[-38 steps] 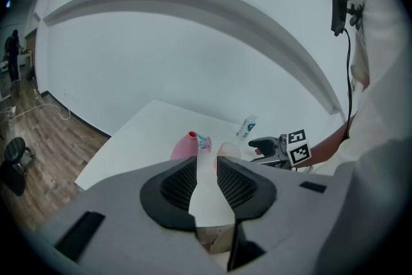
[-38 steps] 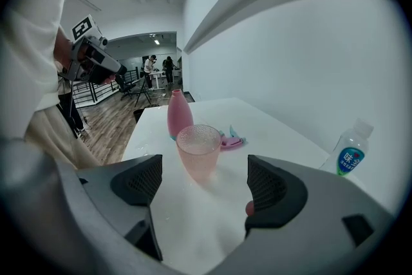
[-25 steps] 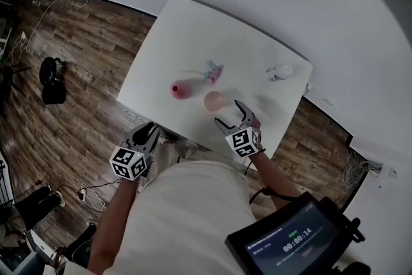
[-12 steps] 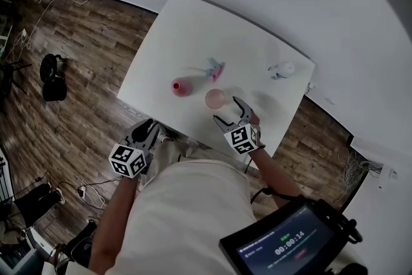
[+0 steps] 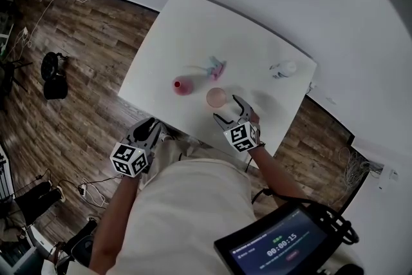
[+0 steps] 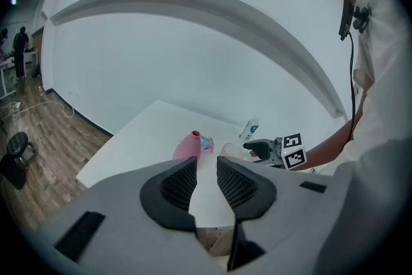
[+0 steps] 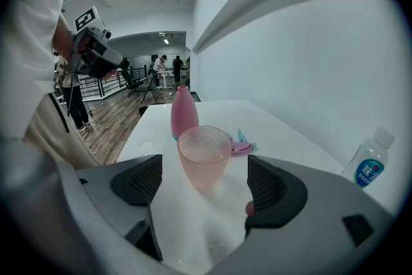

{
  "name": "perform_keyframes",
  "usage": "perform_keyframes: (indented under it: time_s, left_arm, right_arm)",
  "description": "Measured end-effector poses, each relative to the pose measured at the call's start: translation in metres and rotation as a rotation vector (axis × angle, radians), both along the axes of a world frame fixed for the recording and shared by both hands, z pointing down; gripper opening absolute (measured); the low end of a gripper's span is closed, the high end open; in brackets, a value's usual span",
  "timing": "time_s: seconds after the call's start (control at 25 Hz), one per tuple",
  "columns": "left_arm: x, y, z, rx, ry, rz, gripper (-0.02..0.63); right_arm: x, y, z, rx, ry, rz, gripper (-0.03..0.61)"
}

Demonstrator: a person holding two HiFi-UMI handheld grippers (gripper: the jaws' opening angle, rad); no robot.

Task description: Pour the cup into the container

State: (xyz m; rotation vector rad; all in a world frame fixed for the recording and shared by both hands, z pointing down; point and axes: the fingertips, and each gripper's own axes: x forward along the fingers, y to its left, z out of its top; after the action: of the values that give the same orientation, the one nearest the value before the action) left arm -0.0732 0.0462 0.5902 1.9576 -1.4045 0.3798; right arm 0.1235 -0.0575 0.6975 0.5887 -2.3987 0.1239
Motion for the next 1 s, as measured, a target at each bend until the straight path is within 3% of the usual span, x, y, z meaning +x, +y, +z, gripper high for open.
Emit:
perform_keyframes:
  time_s: [1.0]
  left_arm:
    - [0.002,0.004,0.005,-0.007,-0.001,-0.005,0.106]
  right_arm:
    - [-0.009,-0.009,0.014,-0.005,0.004,0.006,0.420]
